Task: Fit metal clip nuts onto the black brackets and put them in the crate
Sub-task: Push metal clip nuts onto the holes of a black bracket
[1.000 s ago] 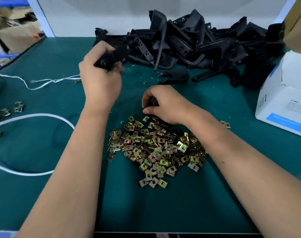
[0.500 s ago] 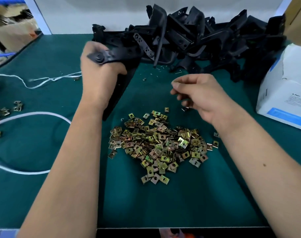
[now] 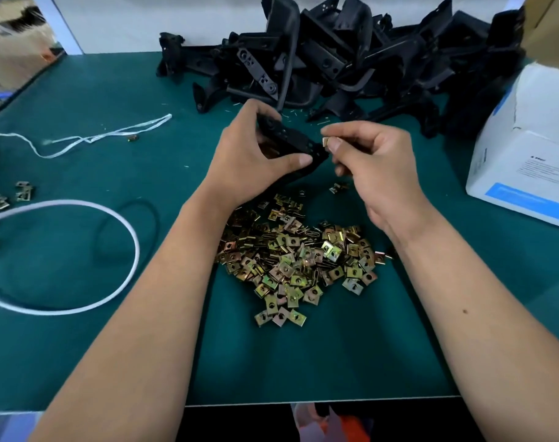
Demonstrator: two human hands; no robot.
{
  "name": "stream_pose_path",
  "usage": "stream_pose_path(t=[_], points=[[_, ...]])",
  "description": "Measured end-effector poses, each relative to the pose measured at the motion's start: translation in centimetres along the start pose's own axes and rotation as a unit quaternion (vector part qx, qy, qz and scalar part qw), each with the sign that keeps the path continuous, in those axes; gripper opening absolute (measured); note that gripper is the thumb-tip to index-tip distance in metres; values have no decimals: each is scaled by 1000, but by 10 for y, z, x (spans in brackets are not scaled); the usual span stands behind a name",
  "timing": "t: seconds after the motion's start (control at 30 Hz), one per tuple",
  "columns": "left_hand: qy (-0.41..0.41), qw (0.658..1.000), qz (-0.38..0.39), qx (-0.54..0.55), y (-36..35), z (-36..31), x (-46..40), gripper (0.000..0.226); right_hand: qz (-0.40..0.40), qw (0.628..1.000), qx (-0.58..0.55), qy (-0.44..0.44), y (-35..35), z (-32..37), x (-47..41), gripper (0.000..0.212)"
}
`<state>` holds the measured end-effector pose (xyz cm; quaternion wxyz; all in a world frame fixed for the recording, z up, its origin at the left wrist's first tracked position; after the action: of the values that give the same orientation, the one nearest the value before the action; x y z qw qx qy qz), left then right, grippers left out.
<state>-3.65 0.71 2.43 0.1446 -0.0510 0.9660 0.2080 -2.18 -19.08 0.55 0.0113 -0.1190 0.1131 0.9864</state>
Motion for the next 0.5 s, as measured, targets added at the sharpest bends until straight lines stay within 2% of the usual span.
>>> stream_pose_path(t=[0.17,0.5], points=[[-28,999,24,-37,-4,-3,1,66,12,999,42,10,-1,1,-2,10],[-42,998,29,-37,-6,-2,1,68,-6,999,21,-24,-3,-9,-2,10]])
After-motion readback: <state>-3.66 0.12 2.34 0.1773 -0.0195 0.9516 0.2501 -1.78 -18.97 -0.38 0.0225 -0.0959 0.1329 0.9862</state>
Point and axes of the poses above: each hand's wrist, its own x-axis away from the middle knuckle, its own y-axis out of the back of the hand, z = x × y, the point moved 10 cm from there along -x, towards the middle knuckle, and after that the axes turned 9 degrees about x, right-handed, at the moved point
